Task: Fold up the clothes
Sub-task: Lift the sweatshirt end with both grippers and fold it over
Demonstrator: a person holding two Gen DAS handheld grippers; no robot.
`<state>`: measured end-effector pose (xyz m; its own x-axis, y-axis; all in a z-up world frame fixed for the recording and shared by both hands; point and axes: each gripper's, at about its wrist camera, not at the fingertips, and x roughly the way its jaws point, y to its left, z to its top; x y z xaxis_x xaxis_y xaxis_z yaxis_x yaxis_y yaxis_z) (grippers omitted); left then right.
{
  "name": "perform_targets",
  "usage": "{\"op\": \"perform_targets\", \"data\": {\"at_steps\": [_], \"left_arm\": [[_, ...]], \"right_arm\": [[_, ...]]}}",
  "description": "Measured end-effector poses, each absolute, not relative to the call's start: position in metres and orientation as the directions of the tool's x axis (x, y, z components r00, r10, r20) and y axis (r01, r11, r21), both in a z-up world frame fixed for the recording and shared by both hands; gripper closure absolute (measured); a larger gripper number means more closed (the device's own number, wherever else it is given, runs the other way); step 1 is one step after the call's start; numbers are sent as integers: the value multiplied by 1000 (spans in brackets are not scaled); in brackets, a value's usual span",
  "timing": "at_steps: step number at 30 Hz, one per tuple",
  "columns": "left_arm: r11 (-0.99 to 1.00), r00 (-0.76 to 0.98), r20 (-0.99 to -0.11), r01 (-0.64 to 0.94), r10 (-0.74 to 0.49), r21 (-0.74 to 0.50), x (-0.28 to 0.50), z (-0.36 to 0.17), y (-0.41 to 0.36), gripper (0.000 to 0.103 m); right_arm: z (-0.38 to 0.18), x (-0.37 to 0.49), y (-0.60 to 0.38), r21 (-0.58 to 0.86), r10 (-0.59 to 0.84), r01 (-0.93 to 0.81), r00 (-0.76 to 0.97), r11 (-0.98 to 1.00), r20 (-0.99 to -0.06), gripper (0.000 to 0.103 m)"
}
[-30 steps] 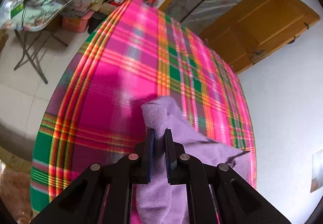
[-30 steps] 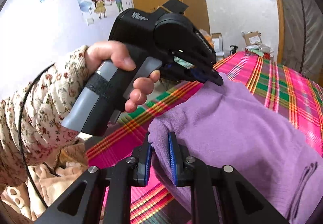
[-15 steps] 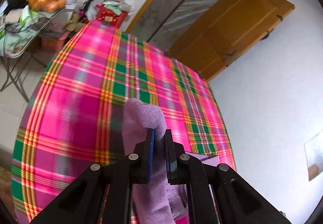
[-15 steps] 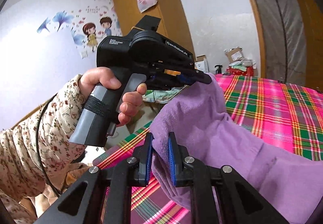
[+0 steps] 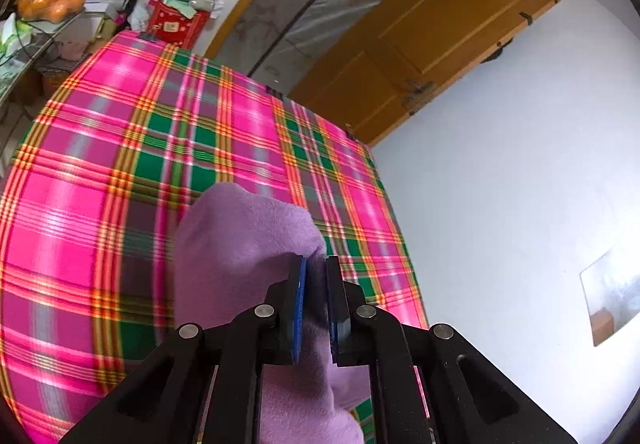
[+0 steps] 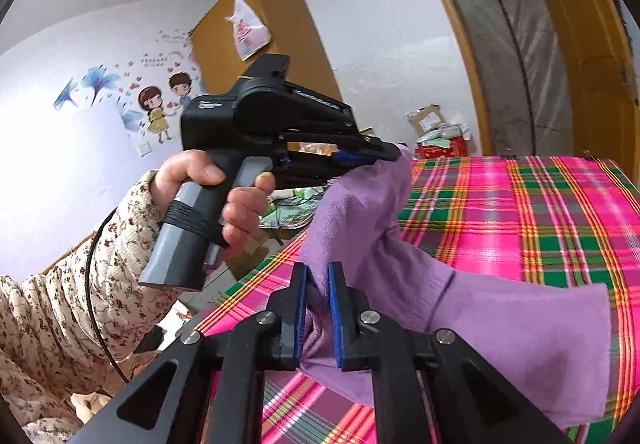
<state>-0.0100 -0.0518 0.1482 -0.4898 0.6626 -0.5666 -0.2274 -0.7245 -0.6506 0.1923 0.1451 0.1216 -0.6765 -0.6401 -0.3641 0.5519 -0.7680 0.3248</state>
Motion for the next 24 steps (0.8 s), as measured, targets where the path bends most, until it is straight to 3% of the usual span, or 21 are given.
{"op": "perform_targets", "data": {"at_steps": [2,4,7,17,20,22,24], "left_arm": [[-725,-479,-571,-242,667,-644,-10,151,-41,96],[-722,-465,-572,-261,675,-640,-10,153,-29,96],[-717,-444,-575,-288,687,-635,-11,154,-11,96],[-738,-428,-620,-202,658,-644,-10,118,-28,96],[-747,-436,-636,-146,637,-648,-8,106,-47,96],[-745,-442,-639,-111,630,-658,-7,99,-59,94],[-742,-445,-642,-82,624,-665,-5,92,-69,94]], "right_arm": [[121,192,156,343,-634,535,-686,-772,-357,94],[121,194,165,358,-629,521,-697,-774,-344,102],[123,197,180,355,-604,498,-729,-791,-324,102],[89,163,189,432,-600,425,-658,-795,-455,101],[75,144,183,493,-646,429,-602,-757,-468,90],[68,131,175,535,-677,426,-563,-729,-474,71],[61,119,167,571,-705,425,-524,-702,-478,65]]}}
